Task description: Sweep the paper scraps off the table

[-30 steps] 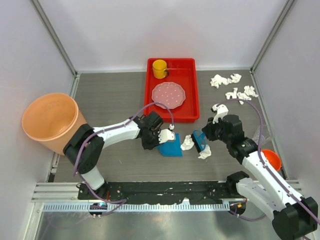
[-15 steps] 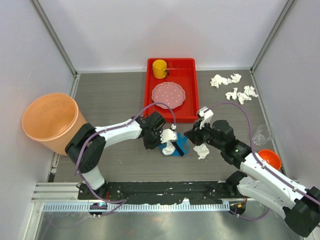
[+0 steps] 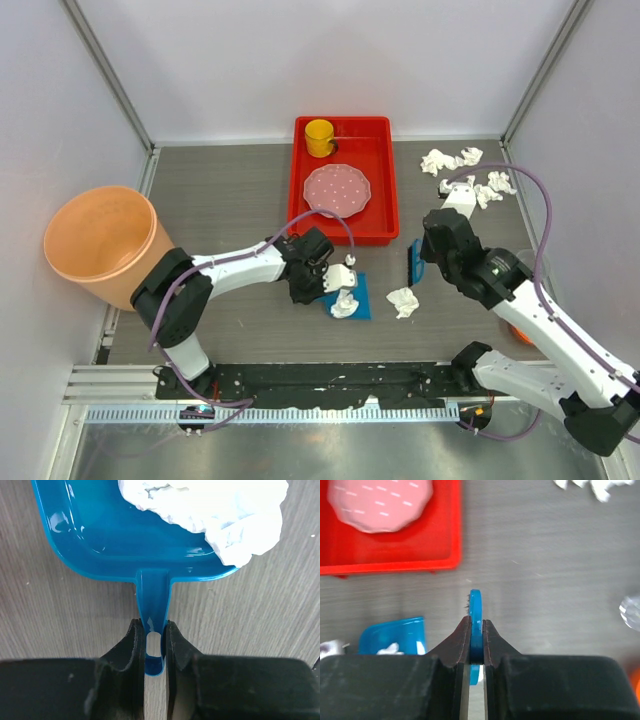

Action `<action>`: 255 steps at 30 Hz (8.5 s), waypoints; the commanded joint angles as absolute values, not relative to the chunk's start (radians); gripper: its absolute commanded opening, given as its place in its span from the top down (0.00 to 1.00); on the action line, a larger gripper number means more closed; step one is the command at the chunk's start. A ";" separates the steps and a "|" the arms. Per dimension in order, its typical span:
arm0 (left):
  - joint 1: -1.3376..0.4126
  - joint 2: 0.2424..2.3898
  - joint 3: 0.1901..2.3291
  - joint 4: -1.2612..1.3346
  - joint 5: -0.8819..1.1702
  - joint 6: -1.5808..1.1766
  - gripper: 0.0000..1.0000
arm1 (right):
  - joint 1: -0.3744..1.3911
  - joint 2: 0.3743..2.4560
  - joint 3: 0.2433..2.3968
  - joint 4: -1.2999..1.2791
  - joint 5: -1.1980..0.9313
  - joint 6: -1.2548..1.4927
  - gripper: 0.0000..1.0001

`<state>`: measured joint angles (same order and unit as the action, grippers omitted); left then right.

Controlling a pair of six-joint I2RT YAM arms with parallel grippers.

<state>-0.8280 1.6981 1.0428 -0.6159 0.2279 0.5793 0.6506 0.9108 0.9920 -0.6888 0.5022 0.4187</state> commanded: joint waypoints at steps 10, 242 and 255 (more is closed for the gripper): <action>-0.894 1.681 1.069 -0.614 0.288 0.554 1.00 | 0.621 1.043 1.006 -1.025 0.709 0.687 0.99; -0.367 1.313 0.917 -0.946 0.348 0.699 1.00 | 0.406 1.404 0.819 -0.088 0.403 -0.516 0.99; -0.367 1.247 0.933 -0.979 0.360 0.673 1.00 | 0.361 1.139 0.988 -0.203 0.250 -0.482 0.99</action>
<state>-0.3664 1.2835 0.9176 -0.9737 0.3401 0.6880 0.4225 1.0748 0.9073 -0.2337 0.3347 -0.4671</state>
